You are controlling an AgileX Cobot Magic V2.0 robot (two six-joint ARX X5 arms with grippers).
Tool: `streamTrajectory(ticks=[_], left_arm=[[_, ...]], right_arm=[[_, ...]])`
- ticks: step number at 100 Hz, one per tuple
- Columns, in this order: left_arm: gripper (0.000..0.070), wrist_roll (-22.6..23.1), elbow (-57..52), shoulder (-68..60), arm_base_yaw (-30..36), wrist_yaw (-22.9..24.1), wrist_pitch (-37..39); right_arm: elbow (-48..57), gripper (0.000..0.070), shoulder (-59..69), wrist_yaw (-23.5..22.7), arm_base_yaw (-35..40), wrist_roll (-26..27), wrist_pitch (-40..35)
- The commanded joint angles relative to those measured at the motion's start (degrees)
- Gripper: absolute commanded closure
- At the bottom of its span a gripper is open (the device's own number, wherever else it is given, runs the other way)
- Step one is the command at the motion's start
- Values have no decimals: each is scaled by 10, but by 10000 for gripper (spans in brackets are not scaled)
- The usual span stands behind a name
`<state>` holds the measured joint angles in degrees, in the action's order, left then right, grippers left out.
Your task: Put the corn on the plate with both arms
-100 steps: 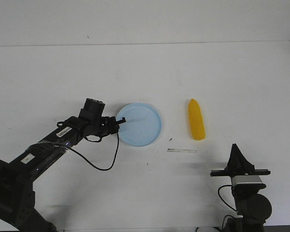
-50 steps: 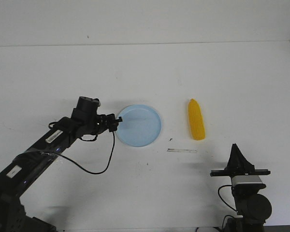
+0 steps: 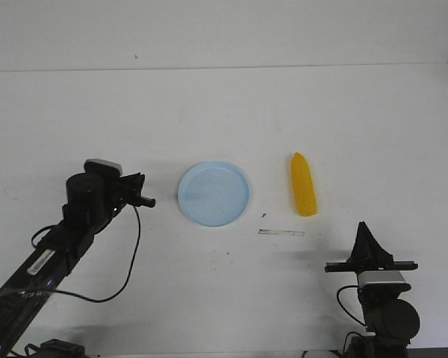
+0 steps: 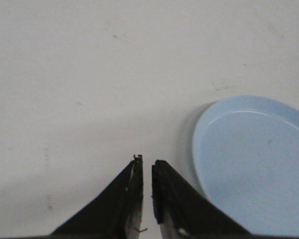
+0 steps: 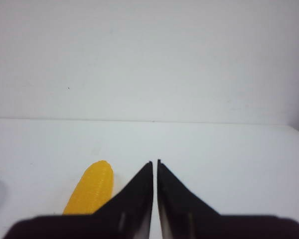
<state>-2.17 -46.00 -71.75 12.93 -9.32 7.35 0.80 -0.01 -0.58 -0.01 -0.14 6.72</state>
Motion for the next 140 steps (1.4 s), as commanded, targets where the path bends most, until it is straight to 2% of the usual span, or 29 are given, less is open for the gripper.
streamTrajectory(ticks=[1,19,45,73,97,106,110,140], left_arm=[[668,50,31,35,-15,2,33],[668,50,135,158,-69,7,92],[668,49,248,342,-117,7,93],[668,49,267,502,-130,7,14],[669,41,267,564,-130,68,-3],[673,41,267,570,-130,69,-3],[700,41,267,570,-130,69,-3],[698,41,267,570,-130,69,-2]], right_arm=[[-1,685,1,0,1,3,5],[-1,685,1,0,1,3,5],[-1,685,1,0,1,3,5],[-1,685,1,0,1,3,5],[-1,685,1,0,1,3,5],[-1,685,1,0,1,3,5],[-1,685,1,0,1,3,5],[-1,685,1,0,1,3,5]])
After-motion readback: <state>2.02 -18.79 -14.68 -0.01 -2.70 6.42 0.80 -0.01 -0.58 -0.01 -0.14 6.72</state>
